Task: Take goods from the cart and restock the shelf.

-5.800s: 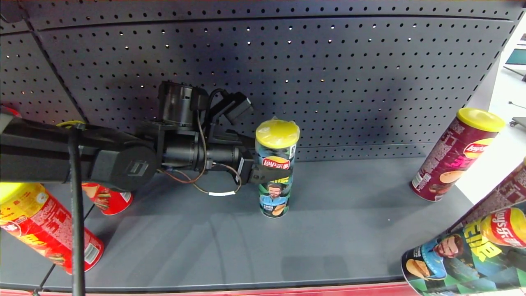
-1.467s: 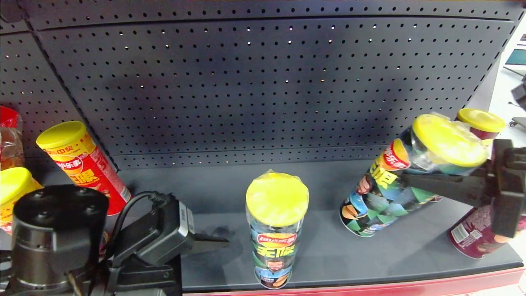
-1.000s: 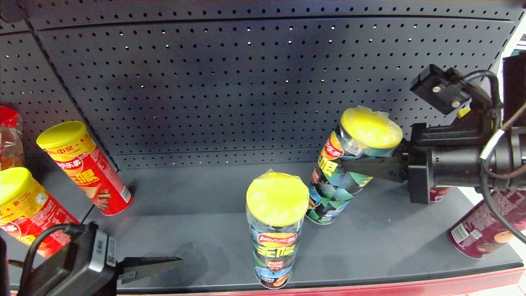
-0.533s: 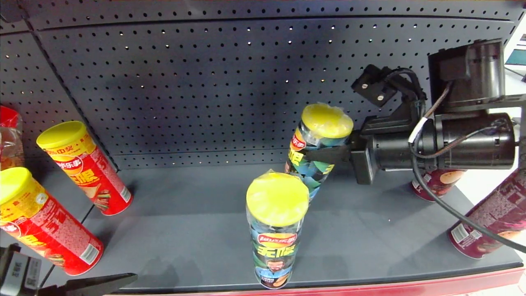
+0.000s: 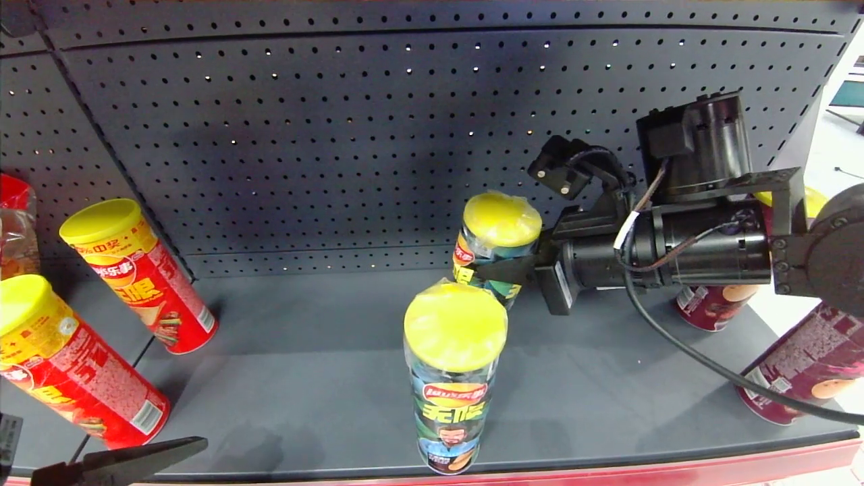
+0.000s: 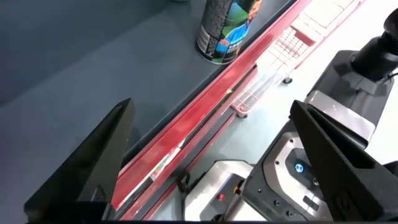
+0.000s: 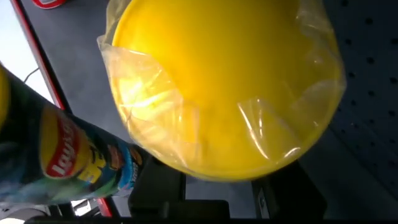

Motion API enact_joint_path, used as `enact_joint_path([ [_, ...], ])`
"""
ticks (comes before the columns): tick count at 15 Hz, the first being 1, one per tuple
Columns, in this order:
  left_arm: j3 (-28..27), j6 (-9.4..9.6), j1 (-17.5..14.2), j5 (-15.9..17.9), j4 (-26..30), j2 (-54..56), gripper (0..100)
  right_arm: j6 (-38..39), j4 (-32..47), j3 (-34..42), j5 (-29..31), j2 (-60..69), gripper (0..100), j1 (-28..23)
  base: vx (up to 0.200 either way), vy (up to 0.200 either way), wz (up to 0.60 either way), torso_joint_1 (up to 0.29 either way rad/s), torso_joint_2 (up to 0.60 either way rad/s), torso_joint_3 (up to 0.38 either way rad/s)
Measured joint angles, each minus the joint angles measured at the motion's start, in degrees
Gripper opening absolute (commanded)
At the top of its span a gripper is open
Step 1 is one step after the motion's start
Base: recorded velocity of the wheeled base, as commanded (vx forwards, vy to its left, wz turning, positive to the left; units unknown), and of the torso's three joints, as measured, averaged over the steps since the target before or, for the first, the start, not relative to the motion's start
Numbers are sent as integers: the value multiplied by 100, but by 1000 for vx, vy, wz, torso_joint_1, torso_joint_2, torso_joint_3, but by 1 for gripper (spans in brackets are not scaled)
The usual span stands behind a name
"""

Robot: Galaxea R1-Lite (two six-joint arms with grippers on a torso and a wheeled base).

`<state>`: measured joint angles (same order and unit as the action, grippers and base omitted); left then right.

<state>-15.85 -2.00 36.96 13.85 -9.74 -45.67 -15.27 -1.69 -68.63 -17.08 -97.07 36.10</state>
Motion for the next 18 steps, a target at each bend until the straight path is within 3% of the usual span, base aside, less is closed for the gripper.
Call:
enact_joint_path([
  [8, 6, 0, -4, 2, 0, 44, 100, -56, 15, 45, 129, -144, 0, 232, 0, 0, 0, 0, 0, 0],
  [9, 11, 0, -4, 2, 2, 46, 100, -54, 11, 50, 132, -149, 100, 232, 0, 0, 0, 0, 0, 0],
  [15, 67, 0, -4, 32, 9, 16, 100, -21, -9, 183, 266, 7, 100, 240, 0, 0, 0, 0, 0, 0],
  [18, 44, 0, -2, 38, 6, -166, 100, 96, -77, 767, 340, 427, 100, 222, 0, 0, 0, 0, 0, 0],
])
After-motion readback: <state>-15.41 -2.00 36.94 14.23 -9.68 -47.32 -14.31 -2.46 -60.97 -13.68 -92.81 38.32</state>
